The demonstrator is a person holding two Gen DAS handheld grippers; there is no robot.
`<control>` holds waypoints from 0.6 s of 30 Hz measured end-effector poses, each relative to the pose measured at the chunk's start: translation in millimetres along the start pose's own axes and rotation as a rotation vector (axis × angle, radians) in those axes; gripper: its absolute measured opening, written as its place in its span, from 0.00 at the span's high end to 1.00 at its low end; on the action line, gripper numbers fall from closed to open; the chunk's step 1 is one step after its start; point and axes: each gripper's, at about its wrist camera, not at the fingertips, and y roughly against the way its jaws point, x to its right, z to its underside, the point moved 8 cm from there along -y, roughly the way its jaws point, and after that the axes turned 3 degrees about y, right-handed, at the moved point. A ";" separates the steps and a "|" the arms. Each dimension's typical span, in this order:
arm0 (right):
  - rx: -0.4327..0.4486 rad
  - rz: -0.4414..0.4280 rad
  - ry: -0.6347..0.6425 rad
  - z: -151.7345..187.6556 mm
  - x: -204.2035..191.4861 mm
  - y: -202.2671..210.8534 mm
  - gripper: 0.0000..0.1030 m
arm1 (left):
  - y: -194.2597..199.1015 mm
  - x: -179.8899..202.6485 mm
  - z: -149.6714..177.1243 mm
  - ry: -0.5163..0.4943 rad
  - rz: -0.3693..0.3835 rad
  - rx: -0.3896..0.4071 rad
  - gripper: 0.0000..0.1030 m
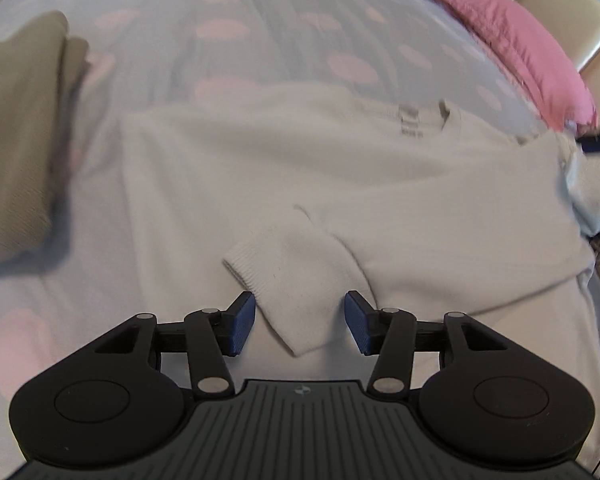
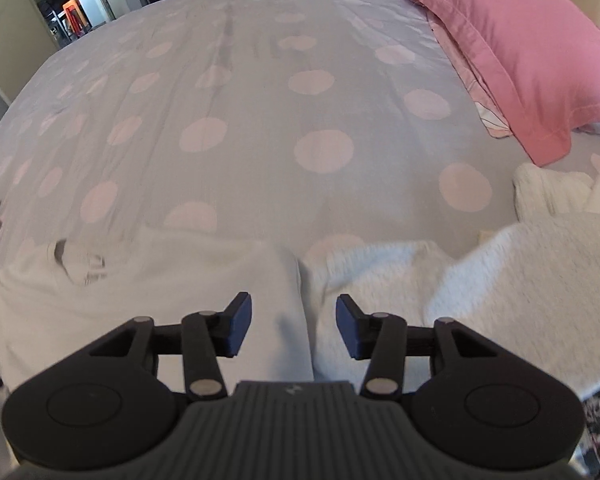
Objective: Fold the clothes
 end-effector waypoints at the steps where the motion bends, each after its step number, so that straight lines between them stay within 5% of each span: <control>1: -0.004 0.005 0.006 -7.7 -3.1 -5.9 0.51 | -4.7 1.2 2.0 -0.003 0.006 -0.010 0.55; 6: -0.052 0.048 0.054 -39.5 -14.2 -46.2 0.49 | -12.0 2.2 -1.6 -0.004 -0.018 -0.066 0.64; 10: -0.203 0.067 0.078 -40.3 -15.2 -85.0 0.52 | -18.6 3.1 -5.1 -0.004 -0.050 -0.118 0.68; 14: -0.236 0.129 0.141 -37.5 -13.0 -100.1 0.85 | -24.9 0.9 -5.6 0.010 -0.054 -0.128 0.69; 18: -0.233 0.205 0.215 -35.9 -9.7 -109.7 0.88 | -27.0 0.2 -5.7 0.013 -0.050 -0.128 0.70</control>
